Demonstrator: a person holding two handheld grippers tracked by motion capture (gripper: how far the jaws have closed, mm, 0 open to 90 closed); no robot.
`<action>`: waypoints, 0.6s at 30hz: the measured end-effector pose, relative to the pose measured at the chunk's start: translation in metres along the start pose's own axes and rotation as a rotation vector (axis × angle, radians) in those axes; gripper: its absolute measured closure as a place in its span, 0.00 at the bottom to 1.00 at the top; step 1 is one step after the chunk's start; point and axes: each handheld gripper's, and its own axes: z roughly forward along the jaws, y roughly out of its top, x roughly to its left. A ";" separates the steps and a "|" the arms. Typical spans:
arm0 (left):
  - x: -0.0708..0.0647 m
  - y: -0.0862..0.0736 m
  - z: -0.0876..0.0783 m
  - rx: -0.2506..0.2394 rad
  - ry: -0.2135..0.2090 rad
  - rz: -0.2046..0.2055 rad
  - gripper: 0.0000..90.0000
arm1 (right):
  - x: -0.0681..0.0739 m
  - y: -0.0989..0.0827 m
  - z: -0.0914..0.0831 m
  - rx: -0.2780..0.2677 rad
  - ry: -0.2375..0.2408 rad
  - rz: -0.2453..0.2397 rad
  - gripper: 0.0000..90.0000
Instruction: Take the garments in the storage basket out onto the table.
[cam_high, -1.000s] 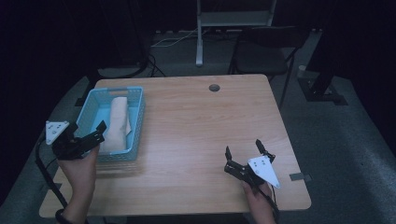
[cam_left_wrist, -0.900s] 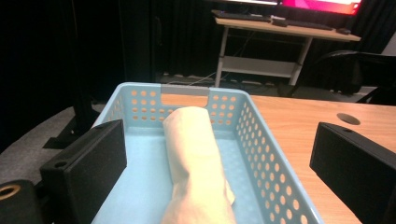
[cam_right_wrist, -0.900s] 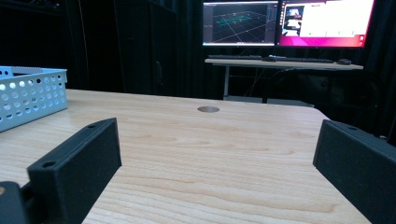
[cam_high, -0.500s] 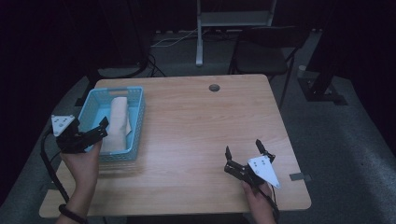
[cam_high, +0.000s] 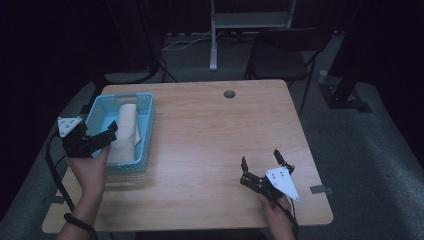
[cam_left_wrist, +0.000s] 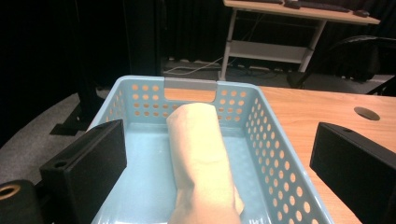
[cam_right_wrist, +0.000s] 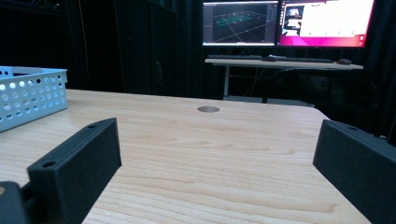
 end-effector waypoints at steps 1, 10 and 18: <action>0.001 0.000 0.001 0.002 -0.006 -0.013 0.04 | 0.000 0.000 0.000 0.000 0.000 0.000 0.00; 0.004 -0.001 0.015 0.056 -0.040 -0.040 0.04 | 0.000 0.000 0.000 0.000 0.000 0.000 0.00; 0.002 -0.002 0.024 0.082 -0.034 -0.029 0.04 | 0.000 0.000 0.000 -0.001 0.002 -0.003 0.00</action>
